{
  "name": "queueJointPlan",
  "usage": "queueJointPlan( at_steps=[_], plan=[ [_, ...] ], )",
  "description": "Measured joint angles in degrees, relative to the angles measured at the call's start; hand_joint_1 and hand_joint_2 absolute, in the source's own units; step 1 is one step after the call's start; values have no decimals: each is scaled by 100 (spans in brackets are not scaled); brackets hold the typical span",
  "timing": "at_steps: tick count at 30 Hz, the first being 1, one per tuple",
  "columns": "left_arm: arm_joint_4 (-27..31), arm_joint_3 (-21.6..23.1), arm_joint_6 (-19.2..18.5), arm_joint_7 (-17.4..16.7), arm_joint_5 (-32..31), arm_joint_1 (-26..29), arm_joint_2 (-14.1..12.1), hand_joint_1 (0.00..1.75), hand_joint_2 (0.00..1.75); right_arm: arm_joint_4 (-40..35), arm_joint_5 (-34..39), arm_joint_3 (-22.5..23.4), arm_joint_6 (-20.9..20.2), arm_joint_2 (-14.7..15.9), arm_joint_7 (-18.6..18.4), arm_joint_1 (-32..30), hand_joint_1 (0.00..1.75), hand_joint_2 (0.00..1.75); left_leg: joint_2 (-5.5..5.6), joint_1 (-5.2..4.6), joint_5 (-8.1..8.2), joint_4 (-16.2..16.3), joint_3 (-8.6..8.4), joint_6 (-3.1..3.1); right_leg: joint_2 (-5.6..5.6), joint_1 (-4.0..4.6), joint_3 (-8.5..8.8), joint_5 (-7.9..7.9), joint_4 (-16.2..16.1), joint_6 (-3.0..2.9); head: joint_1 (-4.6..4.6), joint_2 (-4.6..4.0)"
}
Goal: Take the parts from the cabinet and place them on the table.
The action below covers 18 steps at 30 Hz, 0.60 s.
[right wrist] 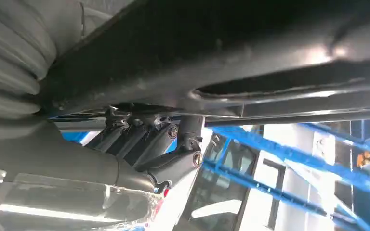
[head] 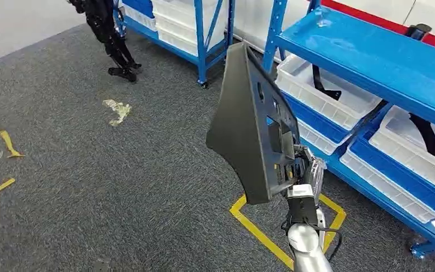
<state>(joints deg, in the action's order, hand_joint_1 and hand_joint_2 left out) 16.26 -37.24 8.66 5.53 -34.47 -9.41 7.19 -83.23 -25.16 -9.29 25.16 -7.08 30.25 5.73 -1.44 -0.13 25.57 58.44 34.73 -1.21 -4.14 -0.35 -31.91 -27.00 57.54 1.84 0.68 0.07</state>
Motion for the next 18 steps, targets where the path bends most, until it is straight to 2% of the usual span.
queueJointPlan(
  at_steps=[1, 2, 3, 4, 6, 7, 8, 9, 10, 11, 12, 13, 14, 16, 17, 18],
  plan=[
    [-4, 0, 4, -4, 0, 0, -4, 0, 175, 11, 20, -15, 15, 0, 0, 5, 175, 175, 47, -18, -19, -17, 7, -43, -49, -6, 13, 2, -15, 30, -2, -2],
    [-7, 2, 9, -11, 6, -5, -4, 0, 175, 13, 31, -24, 48, 0, 0, 17, 175, 175, 100, 43, -70, -81, -29, -114, -39, 12, -42, -45, 20, 71, 4, 0],
    [-9, 4, 22, -13, 20, -11, -6, 0, 175, 22, 31, -26, 57, 4, 0, 30, 175, 175, 131, 33, -82, -93, -35, -136, 137, -22, -95, -142, 184, 72, 11, -2],
    [-9, 2, 42, -17, 37, -28, -11, 0, 175, 26, 33, -28, 66, 9, 4, 40, 175, 175, 168, 37, -92, -91, -26, -172, 253, -23, -237, -309, 510, 36, 11, 0],
    [-11, 4, 50, -20, 50, -51, -7, 0, 175, 74, 54, -39, 68, 33, 4, 38, 175, 175, 290, 33, -104, -89, -4, -196, 362, -31, -714, -682, 1504, -9, 15, 0],
    [-15, 2, 50, -26, 59, -44, -4, 0, 175, 111, 63, -48, 70, 48, 2, 38, 175, 175, 358, 30, -107, -87, 2, -199, 379, -29, -883, -759, 1840, 11, 17, 0],
    [-20, 2, 52, -33, 66, -34, -4, 0, 175, 138, 68, -55, 72, 57, 4, 38, 175, 175, 417, 30, -109, -86, 2, -197, 386, -32, -907, -730, 1871, 43, 13, 0],
    [-20, 2, 52, -37, 74, -27, -4, 0, 175, 162, 74, -66, 74, 63, 4, 43, 175, 175, 492, 33, -111, -82, 1, -195, 388, -38, -789, -600, 1619, 89, 17, 0],
    [-20, 2, 52, -42, 96, -29, -7, 0, 175, 181, 79, -74, 76, 63, 4, 56, 175, 175, 573, 38, -117, -78, -7, -184, 406, -50, -538, -380, 1103, 145, 17, 0],
    [-20, 2, 52, -42, 103, -32, -4, 0, 175, 195, 79, -76, 79, 63, 7, 68, 175, 175, 634, 41, -120, -73, -11, -175, 478, -70, -299, -201, 631, 185, 17, 0],
    [-20, 2, 52, -41, 103, -36, -4, 0, 175, 214, 79, -76, 81, 68, 7, 83, 175, 175, 700, 43, -123, -59, 9, -144, 829, -124, -60, -64, 127, 207, 20, 0],
    [-20, 2, 52, -44, 103, -44, -7, 0, 175, 225, 79, -79, 81, 70, 9, 92, 175, 175, 762, -4, -106, -7, 50, -104, 870, -115, -9, -64, 54, 150, 11, 0],
    [-20, 2, 57, -44, 105, -41, -7, 0, 175, 240, 79, -90, 81, 74, 9, 88, 175, 175, 805, 17, -138, -29, 77, -58, 779, -102, -21, -50, 62, 114, 0, -2],
    [-20, 0, 57, -46, 111, -11, -13, 0, 175, 267, 89, -109, 92, 79, 15, 97, 175, 175, 897, 55, -181, -74, 92, 14, 694, -49, -18, -31, 69, 53, 11, 0],
    [-20, 0, 59, -48, 111, -6, -37, 0, 175, 273, 101, -131, 103, 76, 31, 116, 175, 175, 901, 59, -163, -50, 114, 38, 622, -124, -9, -2, 28, 3, 7, 0],
    [-24, 0, 59, -48, 118, -3, -35, 0, 175, 282, 109, -149, 109, 74, 50, 143, 175, 175, 575, 26, -79, 63, 155, 60, 567, -125, 3, 4, 24, -18, -4, -2]
  ],
)
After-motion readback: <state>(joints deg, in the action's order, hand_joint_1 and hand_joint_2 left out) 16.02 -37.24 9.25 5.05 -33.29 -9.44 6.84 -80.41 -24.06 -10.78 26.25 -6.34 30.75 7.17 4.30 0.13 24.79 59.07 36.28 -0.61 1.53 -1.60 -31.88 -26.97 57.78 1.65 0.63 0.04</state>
